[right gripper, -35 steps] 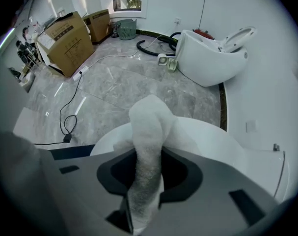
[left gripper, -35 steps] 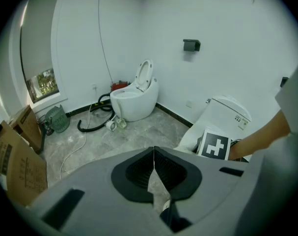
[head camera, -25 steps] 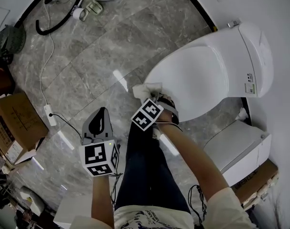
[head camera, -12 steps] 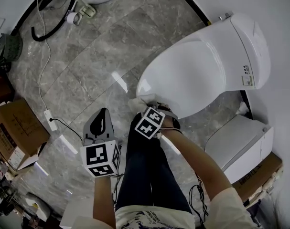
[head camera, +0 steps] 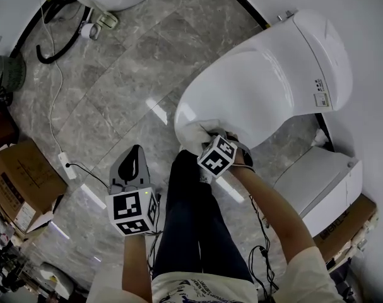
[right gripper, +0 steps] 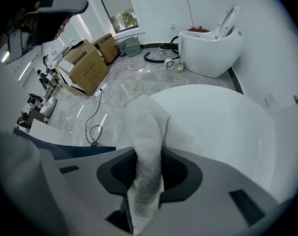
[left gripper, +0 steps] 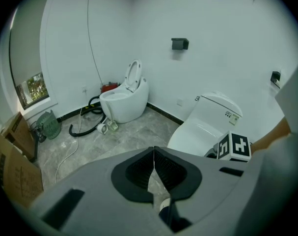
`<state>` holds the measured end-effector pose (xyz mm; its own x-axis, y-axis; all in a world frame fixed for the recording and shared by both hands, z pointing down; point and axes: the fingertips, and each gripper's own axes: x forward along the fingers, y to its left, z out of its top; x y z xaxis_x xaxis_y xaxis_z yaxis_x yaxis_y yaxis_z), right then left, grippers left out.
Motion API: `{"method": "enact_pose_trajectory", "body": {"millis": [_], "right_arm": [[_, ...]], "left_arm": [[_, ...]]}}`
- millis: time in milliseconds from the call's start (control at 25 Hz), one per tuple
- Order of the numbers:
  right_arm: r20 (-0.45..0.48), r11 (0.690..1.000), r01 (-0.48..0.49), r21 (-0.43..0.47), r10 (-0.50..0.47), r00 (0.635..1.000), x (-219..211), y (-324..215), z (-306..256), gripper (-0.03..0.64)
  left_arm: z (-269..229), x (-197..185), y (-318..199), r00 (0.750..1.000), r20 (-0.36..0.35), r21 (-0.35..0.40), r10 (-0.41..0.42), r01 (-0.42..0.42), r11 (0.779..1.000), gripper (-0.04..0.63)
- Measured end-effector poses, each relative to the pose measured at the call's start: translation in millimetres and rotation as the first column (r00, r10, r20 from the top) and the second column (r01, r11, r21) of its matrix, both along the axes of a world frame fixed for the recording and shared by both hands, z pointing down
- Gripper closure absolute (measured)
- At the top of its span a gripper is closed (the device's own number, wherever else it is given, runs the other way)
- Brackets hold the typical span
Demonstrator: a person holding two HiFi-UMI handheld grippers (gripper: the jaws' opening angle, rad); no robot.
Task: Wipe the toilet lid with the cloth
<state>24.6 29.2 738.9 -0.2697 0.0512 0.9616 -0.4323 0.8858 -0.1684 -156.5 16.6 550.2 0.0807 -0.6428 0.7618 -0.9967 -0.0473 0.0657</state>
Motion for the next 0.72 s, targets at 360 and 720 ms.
{"method": "enact_pose_trajectory", "body": {"millis": [360,720], "right_arm": [[0.044,0.972,-0.233,-0.011,0.234,0.971,55.0,-52.6,-3.3,0.515],[0.068,0.929,-0.365,0.062,0.361,0.930,106.3,-97.6,-7.7,0.517]], "left_arm": [[2.3,15.7,-11.1,0.999,-0.004,-0.004,0.044,-0.044,0.999,0.586],[4.6,23.7,-19.8,0.997,-0.001,-0.013,0.076,-0.076,0.997,0.586]]}}
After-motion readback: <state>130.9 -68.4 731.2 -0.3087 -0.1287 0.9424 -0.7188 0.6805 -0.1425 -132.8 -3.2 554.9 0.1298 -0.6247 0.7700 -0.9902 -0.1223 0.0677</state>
